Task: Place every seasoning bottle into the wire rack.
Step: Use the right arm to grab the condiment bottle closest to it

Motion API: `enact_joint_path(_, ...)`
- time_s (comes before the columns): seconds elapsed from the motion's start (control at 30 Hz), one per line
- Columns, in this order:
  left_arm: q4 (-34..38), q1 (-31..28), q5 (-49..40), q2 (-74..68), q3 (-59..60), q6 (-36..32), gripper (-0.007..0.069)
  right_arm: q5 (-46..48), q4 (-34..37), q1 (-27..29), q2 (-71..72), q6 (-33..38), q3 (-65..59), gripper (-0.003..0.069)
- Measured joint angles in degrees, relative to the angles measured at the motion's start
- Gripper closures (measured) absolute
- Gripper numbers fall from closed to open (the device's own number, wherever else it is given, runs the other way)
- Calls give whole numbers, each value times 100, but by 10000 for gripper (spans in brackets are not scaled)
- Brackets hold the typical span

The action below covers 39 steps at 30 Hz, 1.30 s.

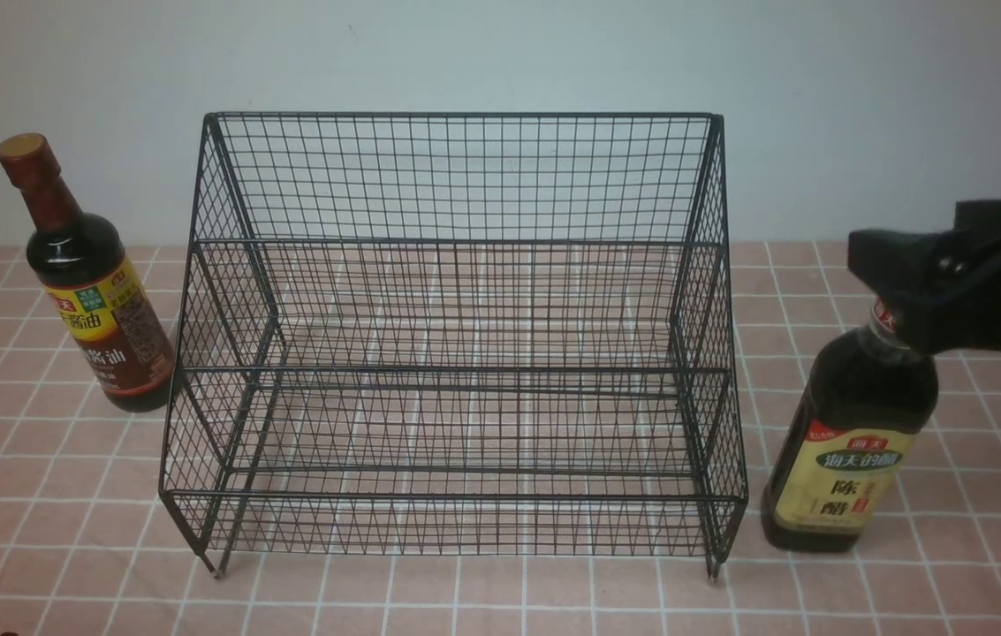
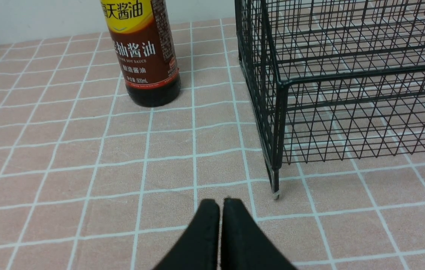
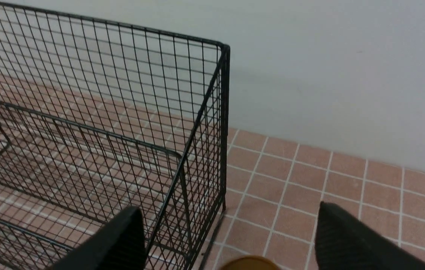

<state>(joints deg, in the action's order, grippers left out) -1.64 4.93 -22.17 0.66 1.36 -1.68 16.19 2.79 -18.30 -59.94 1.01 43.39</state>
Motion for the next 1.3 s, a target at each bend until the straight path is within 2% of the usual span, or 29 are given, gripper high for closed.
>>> enact_joint_path(0.7,0,0,0,0,0,0,631,617,-89,0,-504,-303,7,74)
enact_joint_path(0.8,0,0,0,0,0,0,631,624,-106,0,-504,-303,7,107)
enact_joint_path(0.83,0,0,0,0,0,0,631,624,-126,0,-504,-303,7,138)
enact_joint_path(0.87,0,0,0,0,0,0,631,624,-170,0,-504,-305,7,202)
enact_joint_path(0.97,0,0,0,0,0,0,631,598,-335,0,-504,-310,7,333)
enact_joint_path(1.3,0,0,0,0,0,5,631,783,-657,0,-352,-345,137,326)
